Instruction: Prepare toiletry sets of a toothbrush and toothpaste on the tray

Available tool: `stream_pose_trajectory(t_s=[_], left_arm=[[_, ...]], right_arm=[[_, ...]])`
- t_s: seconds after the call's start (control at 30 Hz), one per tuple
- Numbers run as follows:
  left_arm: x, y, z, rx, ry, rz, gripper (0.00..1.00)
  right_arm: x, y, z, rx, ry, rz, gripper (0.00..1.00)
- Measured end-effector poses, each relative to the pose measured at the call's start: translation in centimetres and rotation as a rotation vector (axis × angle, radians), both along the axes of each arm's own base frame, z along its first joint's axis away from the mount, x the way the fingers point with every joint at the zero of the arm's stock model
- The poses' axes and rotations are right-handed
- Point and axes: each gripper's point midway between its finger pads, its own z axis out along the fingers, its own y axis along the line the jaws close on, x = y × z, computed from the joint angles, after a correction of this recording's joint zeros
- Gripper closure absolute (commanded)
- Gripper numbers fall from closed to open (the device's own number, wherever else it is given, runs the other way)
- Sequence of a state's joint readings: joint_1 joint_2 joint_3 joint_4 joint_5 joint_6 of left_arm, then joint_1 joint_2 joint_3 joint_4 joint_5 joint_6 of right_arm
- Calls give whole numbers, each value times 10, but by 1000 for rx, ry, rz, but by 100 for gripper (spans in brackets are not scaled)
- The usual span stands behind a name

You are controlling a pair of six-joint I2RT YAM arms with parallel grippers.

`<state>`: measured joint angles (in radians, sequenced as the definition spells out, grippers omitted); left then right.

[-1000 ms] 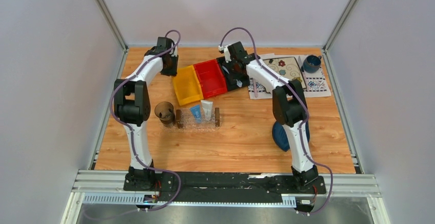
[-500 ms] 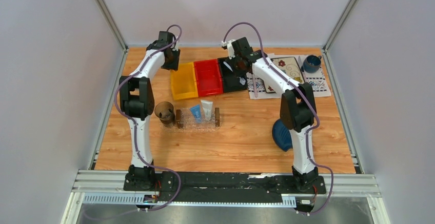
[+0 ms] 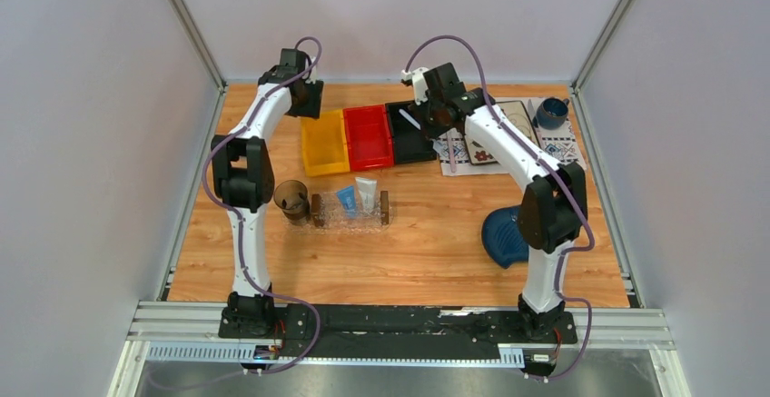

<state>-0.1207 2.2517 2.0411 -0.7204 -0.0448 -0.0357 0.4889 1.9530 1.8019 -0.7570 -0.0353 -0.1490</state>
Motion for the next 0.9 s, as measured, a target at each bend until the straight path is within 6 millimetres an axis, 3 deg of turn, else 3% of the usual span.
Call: stream_pose_trajectory(t_s=[0.13, 0.23, 0.4, 0.5, 0.6, 0.73, 0.9], left_arm=[[-3, 0, 10, -3, -13, -2, 32], [-10, 0, 39, -7, -56, -11, 31], [-26, 1, 122, -17, -216, -44, 30], [-45, -2, 176, -32, -325, -93, 30], [-74, -8, 215, -44, -407, -169, 31], [-112, -18, 233, -61, -458, -292, 31], [-162, -31, 224, -80, -476, -438, 31]], right_arm=[[-14, -5, 26, 20, -31, 21, 100], [-29, -10, 44, 35, -51, 44, 100], [-56, -16, 64, 56, -51, 92, 100], [-71, -17, 75, 75, -47, 125, 100], [-88, -18, 87, 99, -42, 164, 100], [-109, -16, 101, 128, -36, 224, 100], [-142, -4, 107, 145, 2, 334, 100]])
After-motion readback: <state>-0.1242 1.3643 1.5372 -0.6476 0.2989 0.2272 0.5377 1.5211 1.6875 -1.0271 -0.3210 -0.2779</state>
